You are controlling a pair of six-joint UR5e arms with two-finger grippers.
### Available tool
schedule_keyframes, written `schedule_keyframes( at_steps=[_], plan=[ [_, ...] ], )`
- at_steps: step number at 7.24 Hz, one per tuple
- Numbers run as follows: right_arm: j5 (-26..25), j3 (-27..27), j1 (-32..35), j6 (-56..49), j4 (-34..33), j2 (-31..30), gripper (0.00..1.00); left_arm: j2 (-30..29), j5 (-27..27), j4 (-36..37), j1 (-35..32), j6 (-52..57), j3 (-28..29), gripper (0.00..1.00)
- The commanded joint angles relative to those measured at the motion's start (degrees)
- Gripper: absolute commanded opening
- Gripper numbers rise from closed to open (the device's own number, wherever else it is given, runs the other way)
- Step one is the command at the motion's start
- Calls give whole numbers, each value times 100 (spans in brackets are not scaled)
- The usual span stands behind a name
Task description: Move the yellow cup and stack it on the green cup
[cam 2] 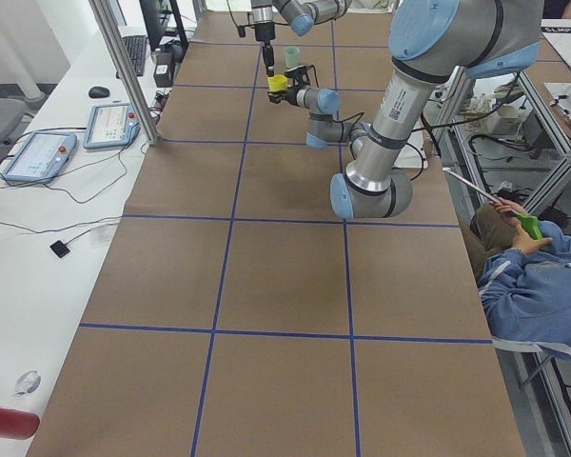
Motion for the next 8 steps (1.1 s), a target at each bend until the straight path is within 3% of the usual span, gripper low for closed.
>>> schedule_keyframes(
  at_steps=[1,4,6,7,8],
  plan=[
    [2,123,-46,3,-7,-101,69,-9,146,0,-1,7,-3,50],
    [-24,97,-169,-23,2,-119,69,-106,155,26,-1,-2,-3,50],
    [-7,105,-179,-23,10,-145,43,-106,146,26,-1,-2,6,50],
    [-7,105,-179,-23,11,-145,36,-80,155,26,8,-2,6,50],
    [-7,105,-170,-32,19,-154,36,-79,155,18,8,-2,15,50]
  ],
)
